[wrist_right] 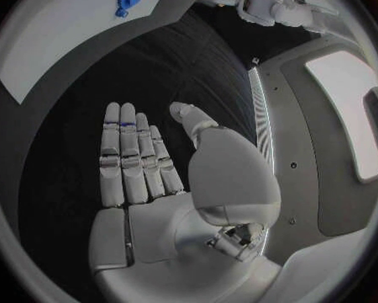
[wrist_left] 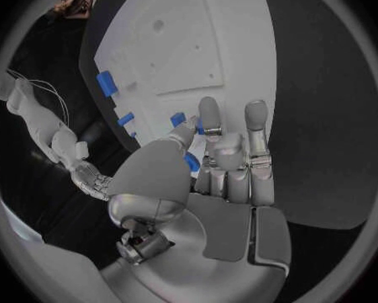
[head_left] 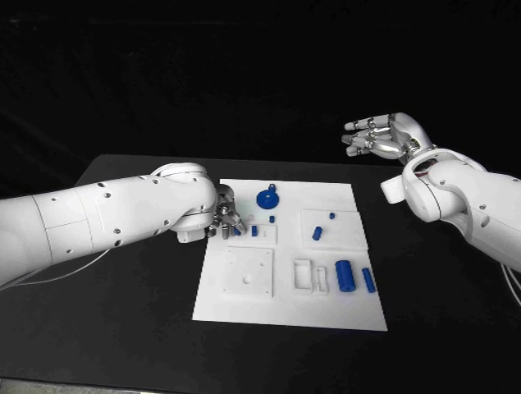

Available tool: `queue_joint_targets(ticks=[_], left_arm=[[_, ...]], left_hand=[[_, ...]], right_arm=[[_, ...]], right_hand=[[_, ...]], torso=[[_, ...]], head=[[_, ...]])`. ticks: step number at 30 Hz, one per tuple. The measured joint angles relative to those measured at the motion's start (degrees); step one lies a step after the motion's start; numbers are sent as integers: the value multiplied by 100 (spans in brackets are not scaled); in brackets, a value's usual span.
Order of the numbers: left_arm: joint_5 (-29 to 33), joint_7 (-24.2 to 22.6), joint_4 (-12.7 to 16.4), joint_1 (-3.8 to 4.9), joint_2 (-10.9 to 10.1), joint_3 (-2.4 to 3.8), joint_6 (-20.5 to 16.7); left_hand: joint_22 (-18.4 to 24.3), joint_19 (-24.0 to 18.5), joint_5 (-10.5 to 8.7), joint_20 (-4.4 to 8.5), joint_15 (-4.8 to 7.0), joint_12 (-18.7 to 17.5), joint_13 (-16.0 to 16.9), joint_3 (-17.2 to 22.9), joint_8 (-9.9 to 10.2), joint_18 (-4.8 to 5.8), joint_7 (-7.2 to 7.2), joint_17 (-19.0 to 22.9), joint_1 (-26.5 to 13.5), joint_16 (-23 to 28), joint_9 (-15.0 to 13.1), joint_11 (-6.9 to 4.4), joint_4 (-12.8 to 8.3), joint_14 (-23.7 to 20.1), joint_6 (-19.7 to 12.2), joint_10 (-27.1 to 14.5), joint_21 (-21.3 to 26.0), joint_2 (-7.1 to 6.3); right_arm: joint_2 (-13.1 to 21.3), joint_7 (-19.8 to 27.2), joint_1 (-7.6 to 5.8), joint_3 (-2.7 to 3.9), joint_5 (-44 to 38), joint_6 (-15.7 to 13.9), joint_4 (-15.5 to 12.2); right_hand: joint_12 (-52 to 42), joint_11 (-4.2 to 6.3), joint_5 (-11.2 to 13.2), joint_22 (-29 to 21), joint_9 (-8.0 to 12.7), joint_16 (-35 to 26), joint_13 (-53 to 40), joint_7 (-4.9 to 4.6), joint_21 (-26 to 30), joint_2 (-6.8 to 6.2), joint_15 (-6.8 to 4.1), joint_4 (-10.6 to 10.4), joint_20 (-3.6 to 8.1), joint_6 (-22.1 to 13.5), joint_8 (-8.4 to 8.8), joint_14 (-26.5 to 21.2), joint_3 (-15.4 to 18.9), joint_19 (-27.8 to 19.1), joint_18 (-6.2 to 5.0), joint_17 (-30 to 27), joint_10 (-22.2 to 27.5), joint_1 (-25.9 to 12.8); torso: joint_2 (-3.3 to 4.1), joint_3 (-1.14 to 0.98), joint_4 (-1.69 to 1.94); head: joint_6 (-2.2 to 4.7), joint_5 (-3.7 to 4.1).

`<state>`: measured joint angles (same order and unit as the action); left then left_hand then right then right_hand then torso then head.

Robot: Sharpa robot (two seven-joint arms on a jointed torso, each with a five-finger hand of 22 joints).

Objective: Assemble the parts on the task board

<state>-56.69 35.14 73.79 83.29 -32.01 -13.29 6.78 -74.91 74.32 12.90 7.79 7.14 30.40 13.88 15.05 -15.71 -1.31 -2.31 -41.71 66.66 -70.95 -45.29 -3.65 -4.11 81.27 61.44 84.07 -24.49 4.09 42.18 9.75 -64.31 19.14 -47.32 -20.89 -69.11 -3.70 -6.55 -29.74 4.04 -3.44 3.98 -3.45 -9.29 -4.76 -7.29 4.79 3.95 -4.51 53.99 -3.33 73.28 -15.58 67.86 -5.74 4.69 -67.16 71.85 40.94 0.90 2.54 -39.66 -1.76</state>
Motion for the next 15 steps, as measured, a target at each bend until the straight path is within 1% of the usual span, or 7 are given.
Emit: queue_joint_targets(ticks=[5, 10, 12, 15], left_arm=[[-15, 18, -27, -2, 22, 12, 57], [-29, 25, -40, -3, 33, 19, 97], [-33, 25, -43, -4, 36, 21, 103], [-39, 25, -48, -5, 41, 22, 108]], left_hand=[[0, 0, -44, 0, 0, 0, 0, 0, -11, 0, 2, 0, 0, 0, 0, 8, 0, 0, 3, 8, 0, 0], [-1, 0, -54, 0, 0, 0, 0, -15, -12, 0, 5, 12, 0, 0, 0, 8, -16, 0, 7, 8, -23, 0], [-4, 22, -55, 22, 0, 0, 0, -16, -22, 0, 7, 21, 1, 0, 0, 9, -16, 0, 6, 8, -23, -1], [-4, 21, -70, 21, -1, 0, 0, -16, -27, 0, 21, 23, 8, 0, 0, 9, -15, 0, -8, 9, -23, -8]], right_arm=[[-2, 1, 6, 0, 0, 2, -2], [-4, 1, 13, 0, 1, 5, -2], [-4, 1, 16, 0, 1, 5, -1], [-5, 2, 20, 0, 1, 6, -1]], right_hand=[[0, 0, 0, -2, 0, 0, 0, 0, 0, 6, 0, 0, 0, 0, 0, 0, 0, 0, 0, 0, 0, -6], [0, 0, 0, -2, 0, 0, 0, 0, 0, 5, 0, 0, 0, 0, 0, 0, 0, 0, 0, 0, 0, -5], [0, 0, 0, -2, 0, 0, 0, 0, 0, 5, 0, 0, 0, 0, 0, 0, 0, 0, 0, 0, 0, -5], [0, 0, -6, -1, 0, 0, 0, 0, 0, 5, 0, 0, 0, 0, 0, 0, 0, 0, 0, 0, 0, -5]], torso=[[0, 0, 1], [1, 0, 1], [1, 3, 1], [0, 3, 2]], head=[[-7, 0], [-21, 5], [-23, 8], [-22, 11]])
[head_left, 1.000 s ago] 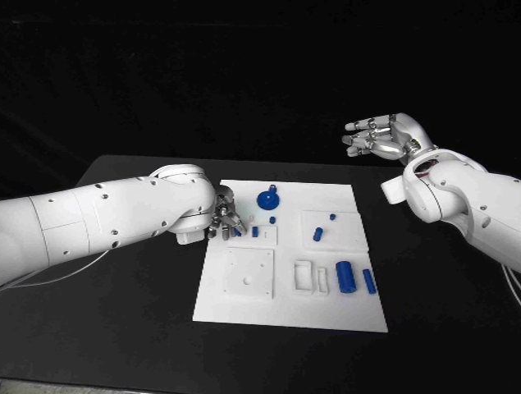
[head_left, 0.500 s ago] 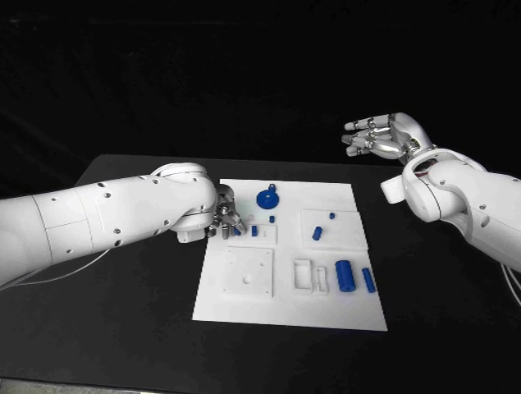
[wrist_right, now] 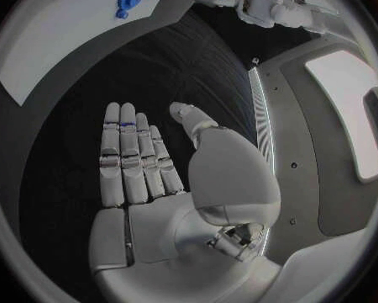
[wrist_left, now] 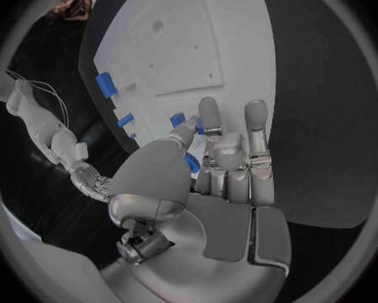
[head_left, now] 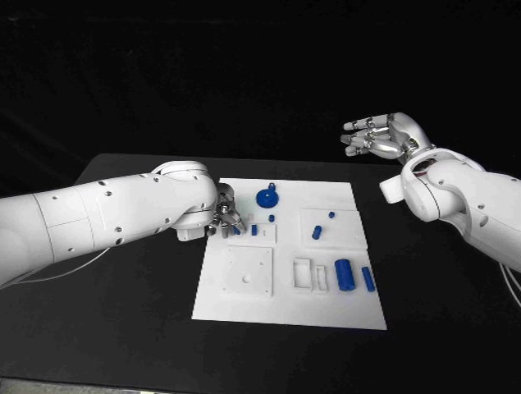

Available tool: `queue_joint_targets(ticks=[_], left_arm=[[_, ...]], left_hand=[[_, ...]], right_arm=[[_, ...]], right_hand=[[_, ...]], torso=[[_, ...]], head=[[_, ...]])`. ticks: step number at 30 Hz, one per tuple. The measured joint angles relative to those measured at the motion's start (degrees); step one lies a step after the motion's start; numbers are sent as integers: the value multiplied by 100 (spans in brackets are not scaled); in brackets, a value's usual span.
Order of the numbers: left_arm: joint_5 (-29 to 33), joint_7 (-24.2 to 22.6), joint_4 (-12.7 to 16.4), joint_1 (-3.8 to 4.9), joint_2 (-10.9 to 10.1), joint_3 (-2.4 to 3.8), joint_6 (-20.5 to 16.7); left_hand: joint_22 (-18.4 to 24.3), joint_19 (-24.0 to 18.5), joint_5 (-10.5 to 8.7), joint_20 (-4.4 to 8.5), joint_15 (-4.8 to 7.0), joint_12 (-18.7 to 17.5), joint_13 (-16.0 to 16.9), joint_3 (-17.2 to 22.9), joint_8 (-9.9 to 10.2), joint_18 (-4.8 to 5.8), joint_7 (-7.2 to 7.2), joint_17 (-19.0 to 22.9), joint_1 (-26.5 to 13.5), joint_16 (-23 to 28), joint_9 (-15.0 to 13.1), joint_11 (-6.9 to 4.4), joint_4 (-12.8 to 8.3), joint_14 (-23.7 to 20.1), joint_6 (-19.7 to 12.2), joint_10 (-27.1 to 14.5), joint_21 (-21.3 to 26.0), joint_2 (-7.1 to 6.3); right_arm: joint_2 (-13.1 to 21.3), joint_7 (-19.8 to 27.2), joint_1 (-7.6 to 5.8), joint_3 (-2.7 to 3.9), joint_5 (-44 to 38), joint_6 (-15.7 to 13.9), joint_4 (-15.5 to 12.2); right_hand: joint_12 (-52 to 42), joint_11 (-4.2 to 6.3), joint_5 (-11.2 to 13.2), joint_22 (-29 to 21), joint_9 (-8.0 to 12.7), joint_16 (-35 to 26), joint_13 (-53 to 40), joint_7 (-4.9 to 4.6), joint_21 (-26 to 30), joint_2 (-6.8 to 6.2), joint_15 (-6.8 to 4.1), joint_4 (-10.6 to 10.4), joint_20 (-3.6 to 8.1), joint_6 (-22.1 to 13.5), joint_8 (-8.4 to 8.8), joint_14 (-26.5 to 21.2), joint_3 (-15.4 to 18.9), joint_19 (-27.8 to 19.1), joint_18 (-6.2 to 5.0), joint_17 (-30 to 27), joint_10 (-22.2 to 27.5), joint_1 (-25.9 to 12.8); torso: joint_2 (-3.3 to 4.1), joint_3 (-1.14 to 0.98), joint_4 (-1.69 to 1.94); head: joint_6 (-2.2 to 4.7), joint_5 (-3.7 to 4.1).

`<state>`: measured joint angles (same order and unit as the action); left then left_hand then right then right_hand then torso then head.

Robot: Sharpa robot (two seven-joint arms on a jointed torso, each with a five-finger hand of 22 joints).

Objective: Assemble the parts on the task board

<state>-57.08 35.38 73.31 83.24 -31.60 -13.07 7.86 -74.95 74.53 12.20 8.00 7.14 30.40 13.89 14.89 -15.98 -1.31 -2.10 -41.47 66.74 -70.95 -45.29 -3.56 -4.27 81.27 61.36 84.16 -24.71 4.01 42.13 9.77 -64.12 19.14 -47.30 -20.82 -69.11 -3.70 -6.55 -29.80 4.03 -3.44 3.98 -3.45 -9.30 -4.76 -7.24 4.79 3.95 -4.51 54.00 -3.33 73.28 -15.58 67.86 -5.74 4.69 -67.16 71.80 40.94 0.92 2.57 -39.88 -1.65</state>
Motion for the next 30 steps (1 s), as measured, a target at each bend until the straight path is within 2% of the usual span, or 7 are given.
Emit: queue_joint_targets(ticks=[7, 10, 14, 17, 30], left_arm=[[-9, 0, -19, -4, 6, -1, 8], [-12, 2, -30, -12, 12, -6, 17], [-14, 7, -46, -14, 18, -7, 25], [-15, 12, -62, -17, 22, -9, 32], [-15, 19, -94, -19, 34, -10, 62]], left_hand=[[1, 0, -118, 0, 0, 0, 0, -166, -22, 0, 45, 0, -13, 0, 0, -2, 208, 0, 30, -2, 0, -43], [1, 0, -187, 0, 22, 0, 0, -196, -48, 0, 134, 0, -62, 0, -3, -13, 244, 22, 119, -13, 0, -92], [1, 1, -251, 1, 23, 0, 0, -235, -47, 0, 176, 0, -71, 0, 0, -32, 283, 22, 162, -32, 0, -100], [2, 21, -294, 21, 23, 0, 0, -298, -44, 0, 259, 0, -102, 0, 80, -43, 346, 22, 245, -43, 0, -132], [3, 21, -318, 21, 23, 0, 0, -400, -60, 0, 293, 24, -165, 0, 122, -43, 447, 22, 283, -43, 0, -194]], right_arm=[[-1, 1, 6, 0, 1, 2, 1], [0, 1, 7, 0, 1, 3, 3], [0, 1, 9, 0, 3, 5, 4], [0, 1, 9, 0, 4, 6, 4], [-16, 3, 12, 0, 9, 9, 16]], right_hand=[[0, 0, -18, 0, 0, 0, 0, 0, 0, 0, 0, 0, 0, 0, 0, 0, 0, 0, 0, 0, 0, 0], [0, 0, -18, 0, 0, 0, 0, 0, 0, 0, 0, 0, 0, 0, 0, 0, 0, 0, 0, 0, 0, 0], [0, 0, -17, 1, 0, 0, 0, 0, 0, 0, 0, 0, 0, 0, 0, 0, 0, 0, 0, 0, 0, 0], [0, 0, -17, 1, 0, 0, 0, 0, 0, 0, 0, 0, 0, 0, 0, 0, 0, 0, 0, 0, 0, 0], [0, 0, -16, 1, 0, 0, 0, 0, 0, 0, 0, 0, 0, 0, 0, 0, 32, 0, 0, 0, 0, 0]], torso=[[0, 3, -1], [0, 3, -1], [0, 2, 0], [0, 2, 2], [2, 2, -1]], head=[[4, 9], [2, 10], [1, 10], [1, 16], [-2, 20]])
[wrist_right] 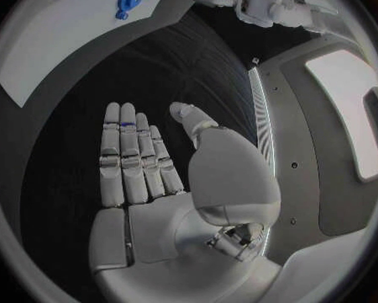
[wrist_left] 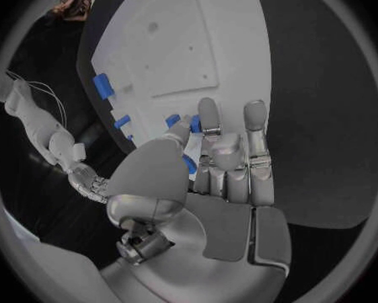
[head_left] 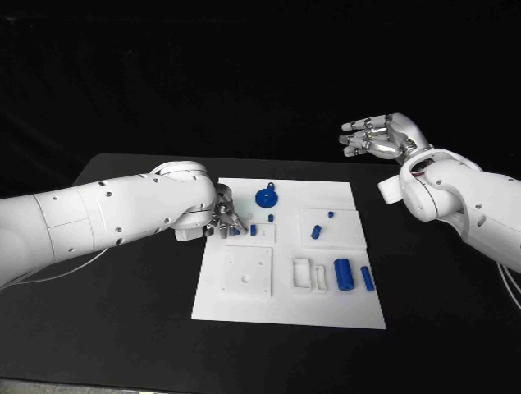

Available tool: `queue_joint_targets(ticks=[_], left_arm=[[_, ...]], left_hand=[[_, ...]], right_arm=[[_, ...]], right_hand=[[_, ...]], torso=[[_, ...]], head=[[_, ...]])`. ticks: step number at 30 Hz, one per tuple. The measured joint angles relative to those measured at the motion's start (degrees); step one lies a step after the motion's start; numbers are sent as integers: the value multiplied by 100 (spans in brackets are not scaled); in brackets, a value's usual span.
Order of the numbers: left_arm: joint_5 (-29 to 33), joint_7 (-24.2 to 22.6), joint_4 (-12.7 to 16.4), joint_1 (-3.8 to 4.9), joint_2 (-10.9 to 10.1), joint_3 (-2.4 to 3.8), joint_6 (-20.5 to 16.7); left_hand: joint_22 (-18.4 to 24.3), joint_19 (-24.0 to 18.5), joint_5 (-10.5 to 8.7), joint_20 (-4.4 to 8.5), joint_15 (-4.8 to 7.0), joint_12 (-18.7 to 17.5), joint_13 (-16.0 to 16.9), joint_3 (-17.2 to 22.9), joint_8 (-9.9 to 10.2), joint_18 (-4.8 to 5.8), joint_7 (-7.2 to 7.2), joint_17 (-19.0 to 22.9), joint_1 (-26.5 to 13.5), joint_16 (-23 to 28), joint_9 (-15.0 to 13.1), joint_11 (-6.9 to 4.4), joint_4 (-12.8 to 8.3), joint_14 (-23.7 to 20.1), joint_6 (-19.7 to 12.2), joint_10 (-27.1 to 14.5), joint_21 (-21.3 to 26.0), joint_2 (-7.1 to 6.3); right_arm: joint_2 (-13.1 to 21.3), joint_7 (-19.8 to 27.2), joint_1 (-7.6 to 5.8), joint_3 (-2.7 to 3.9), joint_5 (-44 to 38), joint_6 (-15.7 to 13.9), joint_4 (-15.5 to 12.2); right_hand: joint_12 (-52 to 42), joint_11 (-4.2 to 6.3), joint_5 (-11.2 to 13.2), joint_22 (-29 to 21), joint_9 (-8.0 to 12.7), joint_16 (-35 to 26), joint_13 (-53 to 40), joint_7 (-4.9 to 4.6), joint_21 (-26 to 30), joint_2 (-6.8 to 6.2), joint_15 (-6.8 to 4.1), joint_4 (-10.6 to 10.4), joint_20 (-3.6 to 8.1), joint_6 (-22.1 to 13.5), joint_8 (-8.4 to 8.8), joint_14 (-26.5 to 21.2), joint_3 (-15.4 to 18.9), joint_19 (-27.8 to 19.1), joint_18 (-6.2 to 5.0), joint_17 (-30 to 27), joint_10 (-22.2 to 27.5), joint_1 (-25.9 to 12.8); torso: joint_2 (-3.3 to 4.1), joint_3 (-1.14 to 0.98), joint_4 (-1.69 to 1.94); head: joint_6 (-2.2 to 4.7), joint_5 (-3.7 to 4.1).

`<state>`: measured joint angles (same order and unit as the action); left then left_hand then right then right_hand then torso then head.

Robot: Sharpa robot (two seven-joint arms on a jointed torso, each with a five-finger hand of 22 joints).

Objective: Assemble the parts on the task board

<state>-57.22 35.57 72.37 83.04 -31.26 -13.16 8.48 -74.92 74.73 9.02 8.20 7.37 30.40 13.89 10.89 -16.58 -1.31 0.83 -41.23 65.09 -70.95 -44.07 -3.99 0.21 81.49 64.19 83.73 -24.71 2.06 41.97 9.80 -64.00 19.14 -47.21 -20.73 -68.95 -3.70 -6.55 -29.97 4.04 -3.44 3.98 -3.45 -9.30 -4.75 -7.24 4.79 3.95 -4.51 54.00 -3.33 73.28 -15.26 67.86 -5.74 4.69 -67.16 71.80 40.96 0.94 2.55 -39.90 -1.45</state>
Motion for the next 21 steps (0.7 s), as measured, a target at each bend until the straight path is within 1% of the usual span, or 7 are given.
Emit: queue_joint_targets(ticks=[5, 7, 12, 13, 15, 18, 21], left_arm=[[2, 2, -39, -3, 15, -3, 11], [2, 6, -67, -8, 22, -7, 14], [11, 6, -133, -15, 44, -8, 29], [13, 6, -145, -16, 48, -9, 33], [20, 5, -174, -18, 60, -9, 46], [30, -1, -212, -18, 80, -9, 65], [41, -5, -248, -18, 95, -5, 84]], left_hand=[[0, 0, -53, 0, 0, 0, 5, -97, 22, 0, -9, 5, -111, 0, 52, 0, 97, 0, 9, 0, 0, -64], [0, 0, -145, 0, 0, 0, 9, -145, 21, 0, -9, 5, -180, 0, 163, 0, 145, 0, 9, 0, 0, -104], [1, 0, -354, 0, 0, 0, 16, -184, -4, 0, -7, 5, -255, 0, 298, 1, 253, 0, 32, 0, 0, -179], [1, 0, -375, 0, 0, 0, 20, -163, -8, 0, -9, 5, -270, 0, 301, 1, 277, 0, 30, 0, 0, -194], [1, 0, -401, 0, 0, 0, 24, -127, -39, 0, -11, 4, -300, 0, 369, 1, 342, 0, 31, 0, 0, -224], [1, 21, -419, 21, 0, 0, 30, -103, -39, 0, -21, 0, -332, 0, 387, 1, 398, 0, 40, 0, 0, -256], [1, 21, -443, 21, -1, 0, 30, -43, -38, 0, -26, 0, -333, 0, 410, 1, 457, 0, 45, 0, 0, -323]], right_arm=[[-3, 0, 2, 0, 2, 1, 3], [-3, 0, 2, 0, 2, 1, 3], [-3, 0, 4, 0, 4, 2, 3], [-3, 0, 4, 0, 4, 2, 3], [-3, 0, 4, 0, 4, 3, 4], [-3, 0, 4, 0, 5, 3, 6], [-5, 0, 5, 0, 6, 4, 9]], right_hand=[[0, 0, 0, 0, 0, 0, 0, 0, 0, 0, 0, 0, 0, 0, 0, 0, 0, 0, 0, 0, 0, 0], [0, 0, 0, 0, 0, 0, 0, 0, 0, 0, 0, 0, 0, 0, 0, 0, 0, 0, 0, 0, 0, 0], [0, -4, 0, 0, 0, 0, 0, 0, 0, 0, 0, 0, 0, 0, 0, 0, 0, 0, 0, 0, 4, 0], [0, -20, 0, 0, 0, 0, 0, 0, 0, 0, 0, 0, 0, 0, 0, 0, 0, 0, 0, 0, 21, 0], [0, -21, 0, 0, 0, 0, 0, 0, 0, 0, 0, 0, 0, 0, 0, 0, 0, 0, 0, 0, 21, 0], [0, -21, 0, 1, 0, 0, 0, 0, 0, 0, 0, 0, 0, 0, 0, 0, 0, 0, 0, 0, 21, 0], [0, -21, 0, 1, 0, 0, 0, 0, 0, 0, 0, 0, 0, 0, 0, 0, 0, 0, 0, 0, 21, 0]], torso=[[1, -1, -1], [1, -1, 0], [-1, -1, 2], [-1, -1, 2], [-1, -1, 2], [-1, -1, 1], [-1, -1, 1]], head=[[-1, 7], [-3, 9], [0, 13], [3, 13], [9, 16], [12, 20], [12, 21]])
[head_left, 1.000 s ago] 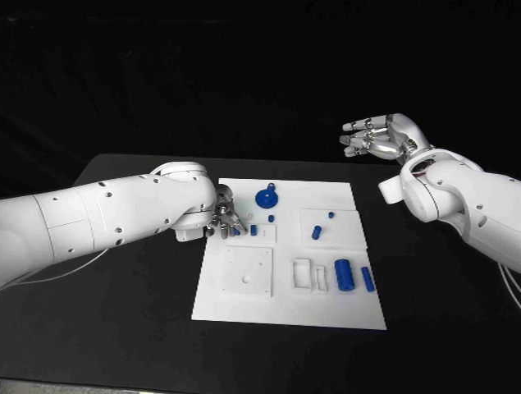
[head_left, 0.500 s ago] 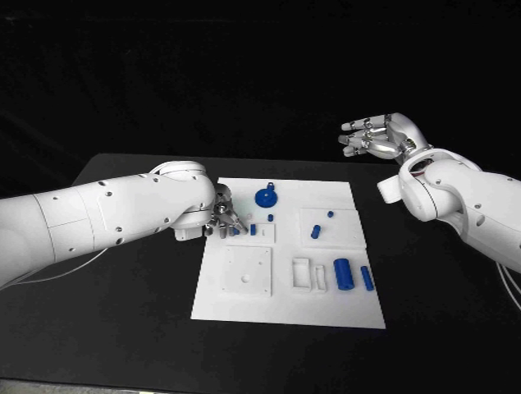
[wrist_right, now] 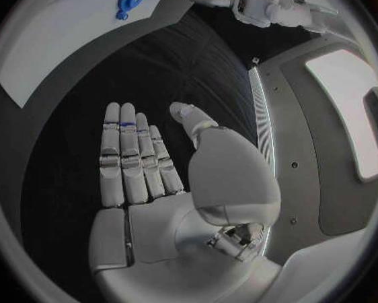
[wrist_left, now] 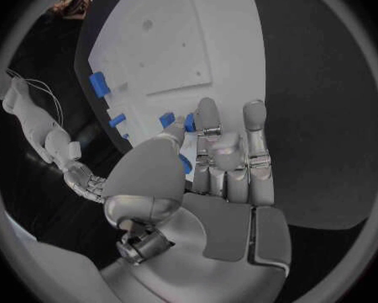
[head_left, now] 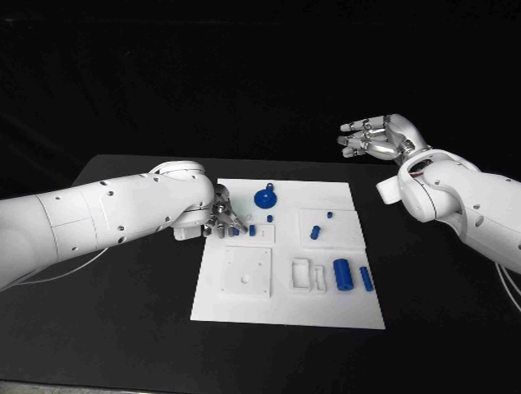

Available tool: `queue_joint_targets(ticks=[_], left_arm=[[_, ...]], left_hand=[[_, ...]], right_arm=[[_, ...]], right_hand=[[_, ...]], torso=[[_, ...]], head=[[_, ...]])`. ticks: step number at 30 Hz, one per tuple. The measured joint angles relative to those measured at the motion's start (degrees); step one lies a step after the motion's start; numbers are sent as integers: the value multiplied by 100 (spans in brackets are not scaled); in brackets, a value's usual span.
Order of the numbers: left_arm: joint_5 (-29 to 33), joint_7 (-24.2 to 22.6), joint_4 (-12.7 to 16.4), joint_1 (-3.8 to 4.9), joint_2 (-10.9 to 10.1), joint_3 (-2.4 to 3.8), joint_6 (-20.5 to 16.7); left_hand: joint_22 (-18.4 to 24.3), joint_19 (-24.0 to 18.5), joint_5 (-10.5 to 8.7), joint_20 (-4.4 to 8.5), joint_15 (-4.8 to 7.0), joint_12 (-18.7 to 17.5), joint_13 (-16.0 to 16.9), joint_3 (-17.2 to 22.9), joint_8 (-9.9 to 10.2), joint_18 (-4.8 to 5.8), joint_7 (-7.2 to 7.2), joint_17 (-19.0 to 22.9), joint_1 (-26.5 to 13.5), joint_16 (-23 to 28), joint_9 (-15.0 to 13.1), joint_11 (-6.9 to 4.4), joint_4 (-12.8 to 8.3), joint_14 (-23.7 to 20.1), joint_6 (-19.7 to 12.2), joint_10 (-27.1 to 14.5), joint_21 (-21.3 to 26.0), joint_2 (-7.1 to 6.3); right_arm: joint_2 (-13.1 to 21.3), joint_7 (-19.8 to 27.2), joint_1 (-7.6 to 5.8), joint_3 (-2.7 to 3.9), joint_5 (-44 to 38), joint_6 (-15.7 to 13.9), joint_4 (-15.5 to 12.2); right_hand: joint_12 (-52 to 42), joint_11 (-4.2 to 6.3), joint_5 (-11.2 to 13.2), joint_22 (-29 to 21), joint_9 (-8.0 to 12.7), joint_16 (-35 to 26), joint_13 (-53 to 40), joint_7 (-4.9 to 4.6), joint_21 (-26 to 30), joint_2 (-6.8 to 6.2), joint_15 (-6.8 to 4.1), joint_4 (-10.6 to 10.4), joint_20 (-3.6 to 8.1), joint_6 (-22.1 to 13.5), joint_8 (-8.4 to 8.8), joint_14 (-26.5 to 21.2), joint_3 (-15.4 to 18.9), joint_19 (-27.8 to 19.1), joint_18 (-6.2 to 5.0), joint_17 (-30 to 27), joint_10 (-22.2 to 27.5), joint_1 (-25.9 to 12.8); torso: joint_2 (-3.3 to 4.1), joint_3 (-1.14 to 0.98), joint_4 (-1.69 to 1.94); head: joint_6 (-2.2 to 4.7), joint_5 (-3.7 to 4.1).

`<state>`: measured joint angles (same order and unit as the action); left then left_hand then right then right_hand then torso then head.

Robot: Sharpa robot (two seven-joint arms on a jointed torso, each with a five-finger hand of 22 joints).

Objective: Assemble the parts on the task board

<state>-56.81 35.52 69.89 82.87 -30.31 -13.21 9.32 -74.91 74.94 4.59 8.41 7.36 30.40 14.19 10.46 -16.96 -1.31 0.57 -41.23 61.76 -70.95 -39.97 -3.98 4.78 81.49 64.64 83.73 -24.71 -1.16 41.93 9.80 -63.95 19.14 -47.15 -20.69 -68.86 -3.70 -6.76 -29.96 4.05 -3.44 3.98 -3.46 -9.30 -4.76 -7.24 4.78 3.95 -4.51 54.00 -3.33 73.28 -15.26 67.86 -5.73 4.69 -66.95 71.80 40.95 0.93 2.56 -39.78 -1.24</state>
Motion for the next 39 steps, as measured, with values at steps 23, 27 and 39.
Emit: queue_joint_targets(ticks=[23, 27, 39], left_arm=[[26, -9, -75, 9, 33, 8, 113], [22, -10, -74, 10, 30, 8, 126], [33, -31, -110, 8, -15, 14, 134]], left_hand=[[-4, -22, -155, 22, 20, 0, -15, 170, 1, 0, -14, 8, -178, 0, 61, 0, 839, -21, 16, 0, 0, -896], [-3, -22, -155, 21, 40, 0, -24, 124, 3, 0, -13, 3, -161, 22, 78, 0, 916, -41, 17, 0, 0, -954], [-2, -1, -155, 42, 41, 0, -49, 109, 5, 0, 0, -22, -138, 22, 128, 0, 1074, -42, 52, 0, 0, -978]], right_arm=[[-13, 2, 29, 0, 3, 9, 21], [-13, 2, 34, 0, 4, 11, 23], [-16, 2, 50, 0, 5, 17, 34]], right_hand=[[0, 0, -27, 0, 0, 0, 0, 0, 0, 0, 0, 26, 0, 0, 0, 0, 25, 0, 0, 0, 0, 0], [0, 0, -27, 0, 0, 0, 0, 2, 0, 0, 2, 26, -4, -2, 0, -2, 25, -4, 0, 0, 0, 0], [0, 0, -27, 1, 0, 0, 0, 20, 0, 0, 15, 40, -22, -20, 0, -15, 40, -22, -1, -5, 0, 0]], torso=[[0, 1, 2], [0, 3, 2], [-1, 4, 7]], head=[[-23, 4], [-24, 8], [-1, 11]])
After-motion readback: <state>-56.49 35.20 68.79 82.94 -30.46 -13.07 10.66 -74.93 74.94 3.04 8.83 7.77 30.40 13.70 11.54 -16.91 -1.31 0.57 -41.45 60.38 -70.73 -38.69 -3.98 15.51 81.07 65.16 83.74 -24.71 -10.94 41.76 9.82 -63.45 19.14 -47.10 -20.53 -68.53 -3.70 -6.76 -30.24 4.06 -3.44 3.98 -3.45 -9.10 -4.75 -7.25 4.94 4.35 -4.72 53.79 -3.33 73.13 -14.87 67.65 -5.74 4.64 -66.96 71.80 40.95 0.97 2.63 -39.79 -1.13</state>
